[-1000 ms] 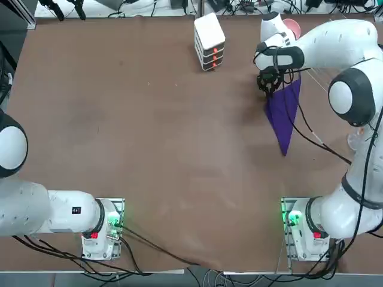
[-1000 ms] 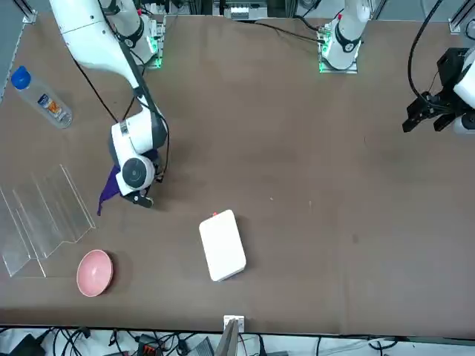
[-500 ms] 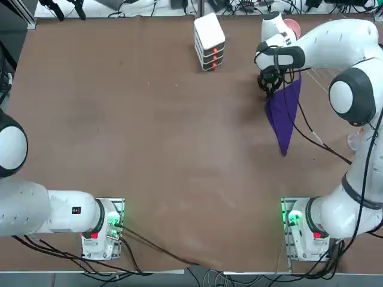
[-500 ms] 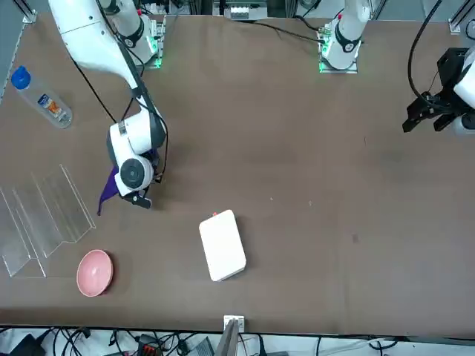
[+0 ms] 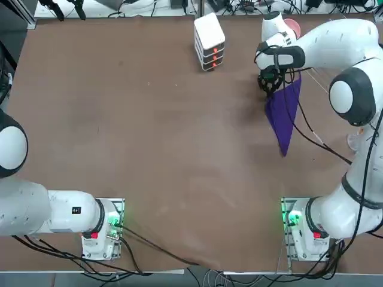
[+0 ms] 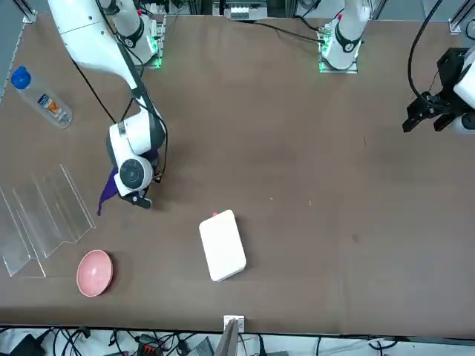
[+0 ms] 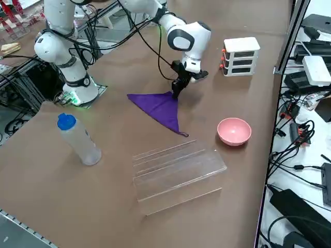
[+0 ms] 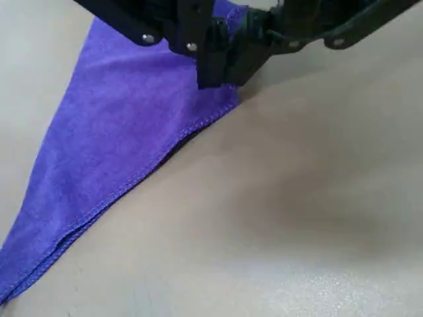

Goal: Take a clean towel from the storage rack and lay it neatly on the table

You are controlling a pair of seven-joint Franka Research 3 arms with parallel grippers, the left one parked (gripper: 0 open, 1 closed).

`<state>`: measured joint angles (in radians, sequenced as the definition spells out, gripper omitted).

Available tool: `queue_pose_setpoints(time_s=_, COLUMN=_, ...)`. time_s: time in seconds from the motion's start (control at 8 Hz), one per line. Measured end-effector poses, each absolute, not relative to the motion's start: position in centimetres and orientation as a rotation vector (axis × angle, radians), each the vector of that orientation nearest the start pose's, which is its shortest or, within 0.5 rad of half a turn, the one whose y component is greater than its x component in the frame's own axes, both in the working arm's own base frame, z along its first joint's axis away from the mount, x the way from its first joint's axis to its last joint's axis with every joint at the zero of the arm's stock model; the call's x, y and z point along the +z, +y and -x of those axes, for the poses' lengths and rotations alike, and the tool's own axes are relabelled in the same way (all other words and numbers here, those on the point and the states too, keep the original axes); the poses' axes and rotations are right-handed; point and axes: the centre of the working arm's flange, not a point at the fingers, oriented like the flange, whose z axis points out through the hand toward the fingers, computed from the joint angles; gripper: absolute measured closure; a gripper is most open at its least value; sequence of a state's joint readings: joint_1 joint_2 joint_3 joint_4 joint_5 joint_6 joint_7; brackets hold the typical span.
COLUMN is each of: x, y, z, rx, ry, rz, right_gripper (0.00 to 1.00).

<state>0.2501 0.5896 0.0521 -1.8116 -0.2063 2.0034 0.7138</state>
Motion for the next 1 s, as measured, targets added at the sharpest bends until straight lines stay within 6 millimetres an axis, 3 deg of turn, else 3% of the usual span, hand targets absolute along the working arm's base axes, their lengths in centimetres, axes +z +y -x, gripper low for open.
queue_pose_setpoints(time_s=1.0, x=19.38, y=16.44, z=-58.51, rx=0.474, ry=0.463, rz=3.381, right_gripper=0.94)
